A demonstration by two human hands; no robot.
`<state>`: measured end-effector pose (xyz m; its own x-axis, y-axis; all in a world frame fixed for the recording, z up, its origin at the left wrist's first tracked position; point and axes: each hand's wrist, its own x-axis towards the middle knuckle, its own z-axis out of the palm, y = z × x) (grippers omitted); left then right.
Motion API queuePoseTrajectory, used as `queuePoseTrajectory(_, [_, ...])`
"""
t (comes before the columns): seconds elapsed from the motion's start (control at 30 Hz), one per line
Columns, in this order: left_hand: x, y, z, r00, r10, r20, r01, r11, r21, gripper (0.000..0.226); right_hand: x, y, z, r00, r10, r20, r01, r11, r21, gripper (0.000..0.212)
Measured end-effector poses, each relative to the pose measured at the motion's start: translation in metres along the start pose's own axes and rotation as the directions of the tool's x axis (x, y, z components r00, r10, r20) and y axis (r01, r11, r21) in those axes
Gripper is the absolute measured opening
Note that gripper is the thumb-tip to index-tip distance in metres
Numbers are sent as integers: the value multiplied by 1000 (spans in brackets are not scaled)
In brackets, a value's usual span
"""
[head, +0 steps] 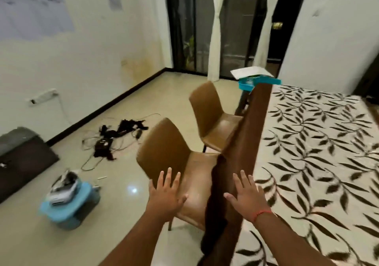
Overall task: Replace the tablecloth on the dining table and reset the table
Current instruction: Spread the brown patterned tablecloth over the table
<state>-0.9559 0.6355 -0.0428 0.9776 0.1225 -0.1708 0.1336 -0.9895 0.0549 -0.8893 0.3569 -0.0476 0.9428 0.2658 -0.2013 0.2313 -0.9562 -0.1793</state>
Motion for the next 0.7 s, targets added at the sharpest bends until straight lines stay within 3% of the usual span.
queuePoseTrajectory(0.23, [36,-163,-16,975,-221,1,221,975,-16,79,125,-184,11,955,-298,-11,298,955,-4,80])
queuePoseTrajectory(0.47, [90,-317,-39,901,-435,-8,434,900,-53,80,268,-364,12,838,-545,-21,543,837,-67,76])
queuePoseTrajectory(0.7, [157,-440,-44,854,-519,37,520,851,-69,93,371,-482,17,812,-581,61,584,811,-36,78])
